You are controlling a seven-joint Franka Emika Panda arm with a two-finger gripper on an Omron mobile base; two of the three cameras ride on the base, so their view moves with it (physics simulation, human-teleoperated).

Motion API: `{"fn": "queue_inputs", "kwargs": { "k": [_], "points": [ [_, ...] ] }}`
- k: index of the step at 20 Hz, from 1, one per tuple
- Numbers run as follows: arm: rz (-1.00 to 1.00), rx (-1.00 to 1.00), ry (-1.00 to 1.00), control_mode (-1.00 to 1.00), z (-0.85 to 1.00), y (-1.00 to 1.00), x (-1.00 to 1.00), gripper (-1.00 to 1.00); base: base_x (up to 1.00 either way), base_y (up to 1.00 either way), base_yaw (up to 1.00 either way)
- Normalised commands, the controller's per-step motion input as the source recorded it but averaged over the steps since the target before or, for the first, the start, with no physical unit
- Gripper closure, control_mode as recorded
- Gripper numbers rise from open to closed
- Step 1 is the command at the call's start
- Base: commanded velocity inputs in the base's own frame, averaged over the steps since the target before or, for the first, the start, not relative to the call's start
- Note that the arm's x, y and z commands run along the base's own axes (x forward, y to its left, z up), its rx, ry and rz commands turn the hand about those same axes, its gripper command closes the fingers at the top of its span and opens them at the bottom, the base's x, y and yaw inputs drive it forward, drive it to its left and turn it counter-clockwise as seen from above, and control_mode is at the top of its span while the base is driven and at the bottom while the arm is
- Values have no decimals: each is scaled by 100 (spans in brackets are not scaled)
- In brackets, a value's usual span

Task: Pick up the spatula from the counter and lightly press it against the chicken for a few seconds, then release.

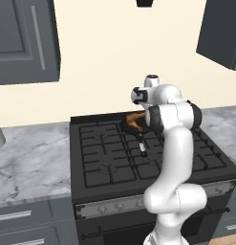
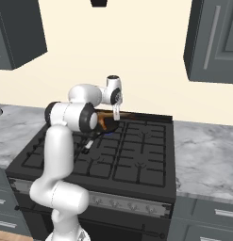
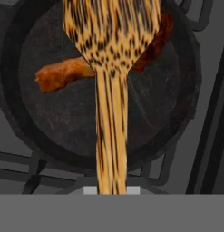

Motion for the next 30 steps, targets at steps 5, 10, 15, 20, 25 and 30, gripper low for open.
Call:
{"fn": "queue_inputs", "kwargs": {
  "k": [5,10,15,20,25,30],
  "points": [
    [10,0,-15,-100,56,0,-35,100,0,0,0],
    [6,0,-14,-100,42,-8,-48,100,0,0,0],
    [-1,3,-2,-100,17,-20,-48,100,0,0,0],
    [-12,6,0,-100,19,-20,-50,100,0,0,0],
    [-20,13,-1,-100,28,-12,-36,100,0,0,0],
    [-27,15,-4,-100,20,-2,-43,100,0,0,0]
  ]
}}
